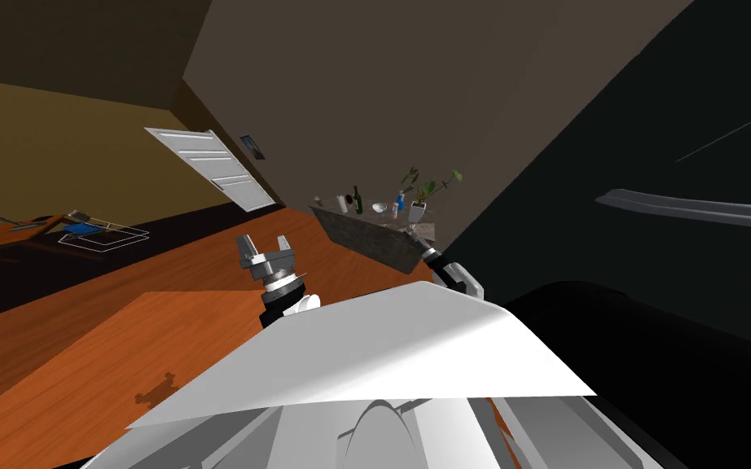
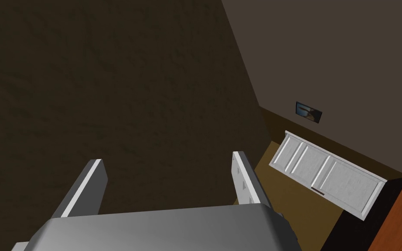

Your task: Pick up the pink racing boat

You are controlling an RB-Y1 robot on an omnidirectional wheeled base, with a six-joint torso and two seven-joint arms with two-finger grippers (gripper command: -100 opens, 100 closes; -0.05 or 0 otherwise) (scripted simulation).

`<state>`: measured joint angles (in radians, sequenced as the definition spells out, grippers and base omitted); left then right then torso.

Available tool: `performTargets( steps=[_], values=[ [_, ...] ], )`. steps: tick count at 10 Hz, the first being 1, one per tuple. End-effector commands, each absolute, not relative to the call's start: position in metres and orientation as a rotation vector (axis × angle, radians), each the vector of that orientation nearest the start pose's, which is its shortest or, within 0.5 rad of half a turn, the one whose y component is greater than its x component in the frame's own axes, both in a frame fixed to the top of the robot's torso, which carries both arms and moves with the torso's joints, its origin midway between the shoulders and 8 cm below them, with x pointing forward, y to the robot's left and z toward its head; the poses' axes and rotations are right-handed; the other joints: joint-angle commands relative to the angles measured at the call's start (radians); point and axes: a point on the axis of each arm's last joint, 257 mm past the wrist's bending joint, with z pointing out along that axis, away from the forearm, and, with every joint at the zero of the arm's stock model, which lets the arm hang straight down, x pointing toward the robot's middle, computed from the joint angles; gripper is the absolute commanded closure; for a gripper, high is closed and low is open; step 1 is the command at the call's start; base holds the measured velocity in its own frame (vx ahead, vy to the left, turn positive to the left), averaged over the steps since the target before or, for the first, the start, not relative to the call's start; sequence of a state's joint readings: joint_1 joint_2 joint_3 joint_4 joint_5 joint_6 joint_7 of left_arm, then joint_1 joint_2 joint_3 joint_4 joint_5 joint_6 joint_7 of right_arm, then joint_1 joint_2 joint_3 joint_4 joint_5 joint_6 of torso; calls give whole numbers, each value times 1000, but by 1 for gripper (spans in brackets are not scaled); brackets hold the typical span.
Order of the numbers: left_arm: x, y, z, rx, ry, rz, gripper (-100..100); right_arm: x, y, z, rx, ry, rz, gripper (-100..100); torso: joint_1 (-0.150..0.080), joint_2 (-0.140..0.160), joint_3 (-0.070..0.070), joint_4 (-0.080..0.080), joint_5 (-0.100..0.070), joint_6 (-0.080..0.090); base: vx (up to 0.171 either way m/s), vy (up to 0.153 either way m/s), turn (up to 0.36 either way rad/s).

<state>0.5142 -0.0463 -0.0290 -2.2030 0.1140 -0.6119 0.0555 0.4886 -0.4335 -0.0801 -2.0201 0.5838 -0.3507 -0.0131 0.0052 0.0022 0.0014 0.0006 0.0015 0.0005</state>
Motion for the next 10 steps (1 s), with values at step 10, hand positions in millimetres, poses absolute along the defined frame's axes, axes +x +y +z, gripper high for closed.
performTargets(
  steps=[10],
  values=[
    [336, 292, 6, -768, 458, -1440, 0, 398, -330, -234, -150, 1701, 298, -100, -3, 0, 0, 0, 0, 0, 1, 88, 93]
  ],
)
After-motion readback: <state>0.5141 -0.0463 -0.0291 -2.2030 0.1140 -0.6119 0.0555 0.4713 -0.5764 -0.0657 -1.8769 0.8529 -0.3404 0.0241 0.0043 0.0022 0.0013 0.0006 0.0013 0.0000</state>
